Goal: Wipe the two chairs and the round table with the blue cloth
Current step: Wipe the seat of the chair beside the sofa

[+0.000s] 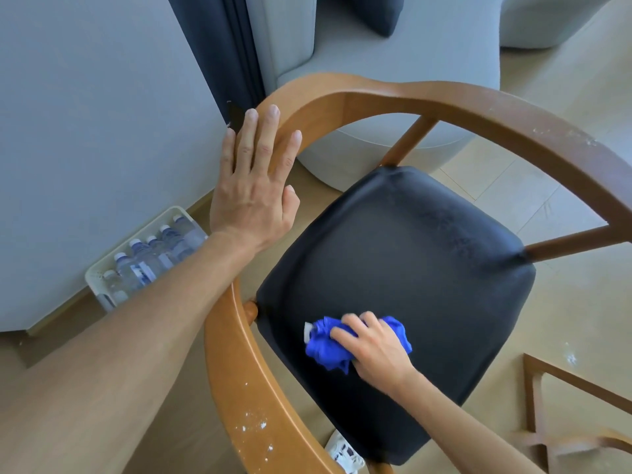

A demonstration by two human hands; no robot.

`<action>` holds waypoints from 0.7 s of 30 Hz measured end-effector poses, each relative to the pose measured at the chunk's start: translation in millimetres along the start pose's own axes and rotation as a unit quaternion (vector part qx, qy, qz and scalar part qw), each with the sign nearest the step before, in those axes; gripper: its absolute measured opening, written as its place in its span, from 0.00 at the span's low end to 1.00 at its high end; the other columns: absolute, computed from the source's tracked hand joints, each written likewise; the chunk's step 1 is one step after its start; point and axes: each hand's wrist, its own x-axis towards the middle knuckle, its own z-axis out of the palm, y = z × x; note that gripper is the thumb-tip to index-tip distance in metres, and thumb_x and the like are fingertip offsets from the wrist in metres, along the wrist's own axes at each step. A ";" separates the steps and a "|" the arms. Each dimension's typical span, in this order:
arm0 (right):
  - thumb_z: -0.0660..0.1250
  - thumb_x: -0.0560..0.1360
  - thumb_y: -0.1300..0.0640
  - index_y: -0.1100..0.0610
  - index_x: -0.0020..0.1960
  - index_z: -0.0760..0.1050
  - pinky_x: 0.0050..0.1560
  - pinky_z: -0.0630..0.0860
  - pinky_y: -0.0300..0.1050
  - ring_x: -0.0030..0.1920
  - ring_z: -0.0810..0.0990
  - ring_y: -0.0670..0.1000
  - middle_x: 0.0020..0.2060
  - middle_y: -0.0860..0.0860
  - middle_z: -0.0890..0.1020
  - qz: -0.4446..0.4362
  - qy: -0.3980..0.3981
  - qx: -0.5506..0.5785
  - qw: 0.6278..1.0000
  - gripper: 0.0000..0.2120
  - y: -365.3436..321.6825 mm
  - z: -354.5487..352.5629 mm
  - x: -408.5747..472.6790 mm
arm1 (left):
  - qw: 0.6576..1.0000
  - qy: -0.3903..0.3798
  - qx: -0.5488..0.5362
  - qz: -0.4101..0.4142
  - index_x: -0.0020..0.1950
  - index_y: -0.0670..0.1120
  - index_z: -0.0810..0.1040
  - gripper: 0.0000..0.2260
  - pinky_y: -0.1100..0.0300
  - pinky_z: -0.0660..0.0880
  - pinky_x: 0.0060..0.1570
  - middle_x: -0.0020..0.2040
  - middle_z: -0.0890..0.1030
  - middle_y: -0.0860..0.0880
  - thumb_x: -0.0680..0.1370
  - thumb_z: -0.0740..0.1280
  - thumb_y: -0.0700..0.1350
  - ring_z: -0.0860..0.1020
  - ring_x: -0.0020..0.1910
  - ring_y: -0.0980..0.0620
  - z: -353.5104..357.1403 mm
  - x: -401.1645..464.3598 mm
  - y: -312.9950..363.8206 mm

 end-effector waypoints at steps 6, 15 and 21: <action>0.65 0.65 0.59 0.46 0.42 0.75 0.29 0.73 0.39 0.33 0.75 0.50 0.41 0.46 0.81 -0.071 -0.061 -0.024 0.995 0.09 6.4 11.5 -118.3 | 1.000 -0.002 -0.007 0.003 0.80 0.49 0.48 0.31 0.40 0.51 0.74 0.79 0.48 0.40 0.77 0.52 0.50 0.48 0.78 0.38 0.7 0.7 1.6; 0.74 0.54 0.53 0.43 0.46 0.78 0.28 0.72 0.38 0.33 0.75 0.48 0.42 0.43 0.79 -0.013 -0.089 -0.041 0.995 0.21 22.7 -1.9 -35.5 | 1.000 0.017 -0.018 -0.005 0.80 0.48 0.50 0.31 0.40 0.47 0.75 0.79 0.48 0.41 0.77 0.53 0.49 0.47 0.78 0.38 2.0 -0.4 2.8; 0.63 0.73 0.62 0.52 0.64 0.72 0.44 0.75 0.50 0.52 0.72 0.58 0.58 0.52 0.73 0.368 0.056 0.060 0.926 0.21 108.1 -40.5 42.9 | 1.000 0.014 -0.012 -0.013 0.80 0.48 0.52 0.30 0.42 0.46 0.75 0.79 0.49 0.41 0.77 0.53 0.49 0.48 0.78 0.38 -2.0 -0.4 4.7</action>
